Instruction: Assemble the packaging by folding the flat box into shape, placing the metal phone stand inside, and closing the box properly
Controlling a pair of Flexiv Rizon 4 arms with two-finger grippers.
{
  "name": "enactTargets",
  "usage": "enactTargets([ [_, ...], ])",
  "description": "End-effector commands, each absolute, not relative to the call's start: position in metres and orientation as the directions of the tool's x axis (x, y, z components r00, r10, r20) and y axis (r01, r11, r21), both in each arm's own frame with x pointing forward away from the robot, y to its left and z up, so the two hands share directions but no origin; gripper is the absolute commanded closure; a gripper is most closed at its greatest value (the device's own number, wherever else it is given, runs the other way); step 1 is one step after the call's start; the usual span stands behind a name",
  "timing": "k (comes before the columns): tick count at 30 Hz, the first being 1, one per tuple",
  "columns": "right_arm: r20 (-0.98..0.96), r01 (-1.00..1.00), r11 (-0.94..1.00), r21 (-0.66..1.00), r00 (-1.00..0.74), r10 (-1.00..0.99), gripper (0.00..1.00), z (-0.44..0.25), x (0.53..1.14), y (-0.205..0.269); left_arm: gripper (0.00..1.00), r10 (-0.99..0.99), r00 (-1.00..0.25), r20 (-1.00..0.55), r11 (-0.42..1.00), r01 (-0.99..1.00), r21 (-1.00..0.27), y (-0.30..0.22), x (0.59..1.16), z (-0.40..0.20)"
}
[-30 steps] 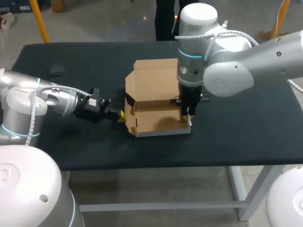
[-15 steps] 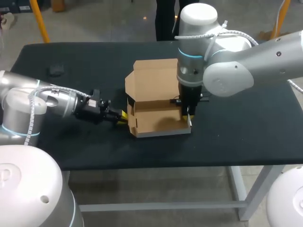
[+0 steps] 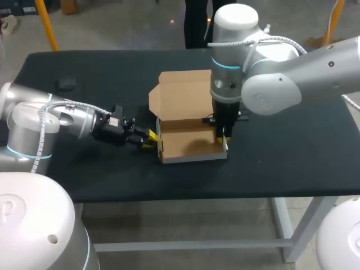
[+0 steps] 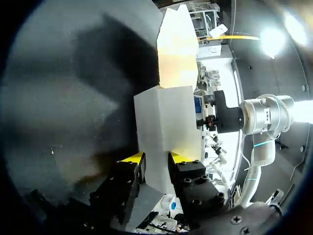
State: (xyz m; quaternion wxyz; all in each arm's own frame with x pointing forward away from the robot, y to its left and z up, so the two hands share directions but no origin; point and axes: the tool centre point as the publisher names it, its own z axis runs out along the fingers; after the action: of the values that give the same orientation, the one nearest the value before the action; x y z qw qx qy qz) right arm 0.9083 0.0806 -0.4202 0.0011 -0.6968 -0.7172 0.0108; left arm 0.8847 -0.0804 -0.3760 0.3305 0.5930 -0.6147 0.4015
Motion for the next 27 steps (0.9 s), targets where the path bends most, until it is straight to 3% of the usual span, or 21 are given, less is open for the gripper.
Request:
enactTargets([
  [1, -0.015, 0.999, 0.029, -0.020, -0.029, 0.999, 1.00, -0.419, 0.909, 0.082, 0.65, -0.458, -0.078, 0.885, -0.022, -0.995, -0.099, -0.081, 0.887, -0.376],
  [27, -0.015, 0.999, 0.029, -0.020, -0.029, 0.999, 1.00, -0.419, 0.909, 0.082, 0.60, -0.469, -0.077, 0.880, -0.012, -0.996, -0.094, -0.093, 0.889, -0.370],
])
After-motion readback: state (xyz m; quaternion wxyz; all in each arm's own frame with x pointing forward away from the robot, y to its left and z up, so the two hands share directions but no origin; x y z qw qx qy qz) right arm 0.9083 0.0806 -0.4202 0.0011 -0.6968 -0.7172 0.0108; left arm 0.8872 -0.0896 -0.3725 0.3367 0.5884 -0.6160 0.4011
